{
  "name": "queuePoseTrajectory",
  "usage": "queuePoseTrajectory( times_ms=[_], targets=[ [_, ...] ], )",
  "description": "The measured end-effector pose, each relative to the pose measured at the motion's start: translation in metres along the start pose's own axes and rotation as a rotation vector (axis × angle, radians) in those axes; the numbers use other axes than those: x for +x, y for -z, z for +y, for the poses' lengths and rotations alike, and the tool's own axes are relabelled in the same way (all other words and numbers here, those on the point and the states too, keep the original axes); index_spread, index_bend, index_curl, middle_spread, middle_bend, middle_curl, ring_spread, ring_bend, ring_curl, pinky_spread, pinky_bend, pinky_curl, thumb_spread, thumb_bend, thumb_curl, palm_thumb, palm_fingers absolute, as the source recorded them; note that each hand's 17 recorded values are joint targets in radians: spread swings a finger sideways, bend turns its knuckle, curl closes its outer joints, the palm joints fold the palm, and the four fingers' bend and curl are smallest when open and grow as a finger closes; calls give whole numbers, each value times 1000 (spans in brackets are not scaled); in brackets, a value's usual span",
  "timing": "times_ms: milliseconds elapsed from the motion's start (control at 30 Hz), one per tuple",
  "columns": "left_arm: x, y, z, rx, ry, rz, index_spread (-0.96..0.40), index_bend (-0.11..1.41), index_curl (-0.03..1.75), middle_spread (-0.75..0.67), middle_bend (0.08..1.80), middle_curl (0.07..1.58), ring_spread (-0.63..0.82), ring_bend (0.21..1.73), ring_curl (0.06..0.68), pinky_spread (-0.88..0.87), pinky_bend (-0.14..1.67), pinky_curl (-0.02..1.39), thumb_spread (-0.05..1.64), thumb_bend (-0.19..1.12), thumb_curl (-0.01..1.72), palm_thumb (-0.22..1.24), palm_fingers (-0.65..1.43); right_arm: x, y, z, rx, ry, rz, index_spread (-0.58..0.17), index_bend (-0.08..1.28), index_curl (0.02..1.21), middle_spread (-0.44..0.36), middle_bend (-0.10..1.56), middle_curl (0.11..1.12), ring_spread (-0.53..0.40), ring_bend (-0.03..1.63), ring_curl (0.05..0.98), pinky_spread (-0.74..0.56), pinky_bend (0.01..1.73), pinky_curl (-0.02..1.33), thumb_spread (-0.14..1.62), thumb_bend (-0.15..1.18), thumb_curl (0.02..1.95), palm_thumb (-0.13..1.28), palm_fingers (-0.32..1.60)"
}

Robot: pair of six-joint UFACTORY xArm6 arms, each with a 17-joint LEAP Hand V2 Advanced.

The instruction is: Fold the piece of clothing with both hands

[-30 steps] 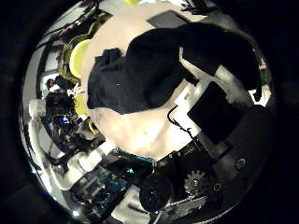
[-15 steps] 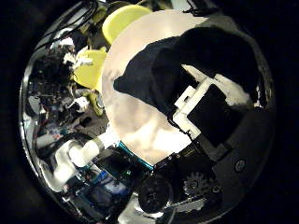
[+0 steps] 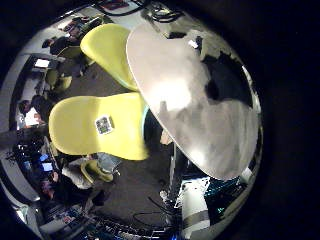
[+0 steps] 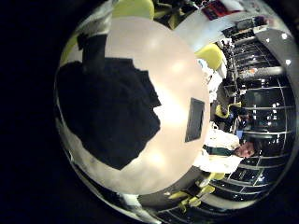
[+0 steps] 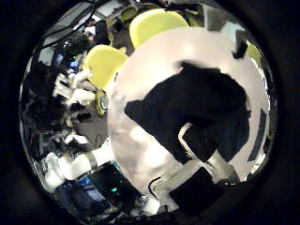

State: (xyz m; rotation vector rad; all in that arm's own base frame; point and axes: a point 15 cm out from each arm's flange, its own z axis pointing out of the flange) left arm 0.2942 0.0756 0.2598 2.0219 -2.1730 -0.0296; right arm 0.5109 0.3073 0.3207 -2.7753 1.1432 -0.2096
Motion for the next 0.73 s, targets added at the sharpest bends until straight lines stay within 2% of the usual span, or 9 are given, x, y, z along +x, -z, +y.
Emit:
queuePoseTrajectory(
  times_ms=[67,167,267,333,500,667,733],
  targets=[
    [6,2,-3,3,-8,-3,-163,236,497,14,188,363,43,601,210,145,255,323,1156,-18,341,438,365,2,11,3,31,-5,-55,-479,119,451,-146,337,459,-74,868,514,-33,912,888,1165,-6,585,864,-166],
    [15,3,-5,0,-18,-9,-164,240,504,14,186,363,44,597,209,145,250,322,1153,-20,345,435,369,23,42,9,102,-38,-109,-478,112,389,-123,282,424,-34,808,469,71,851,831,1144,-10,586,882,-115],
    [27,4,-4,-11,-35,-14,-159,237,509,19,186,364,44,592,208,145,251,323,1153,-18,348,437,367,48,72,21,150,-86,-114,-471,120,350,-105,254,406,-14,776,440,139,806,786,1132,-15,585,884,-87],
    [32,6,-5,-10,-36,-14,-158,235,512,17,187,364,50,589,207,145,251,323,1154,-19,350,438,367,65,84,37,145,-120,-108,-461,136,331,-95,242,396,-4,754,421,185,776,753,1125,-13,586,893,-56],
    [57,9,-13,-16,-59,-38,-165,238,519,15,188,367,58,579,204,151,247,324,1154,-19,353,437,376,95,88,102,13,-212,-140,-440,158,309,-99,257,386,16,698,381,286,679,671,1115,-13,587,909,-9],
    [65,14,-14,-32,-28,-54,-167,232,525,3,184,369,68,576,203,158,242,325,1154,-19,355,437,380,114,98,166,-124,-291,-177,-425,160,295,-94,253,374,51,667,352,335,615,596,1110,-15,586,902,3],
    [70,12,-14,-42,-22,-56,-167,232,526,9,184,369,71,574,202,159,242,325,1154,-19,355,437,379,119,99,179,-156,-303,-170,-420,162,293,-92,247,370,64,655,343,342,606,580,1113,-14,587,901,8]
  ],
)
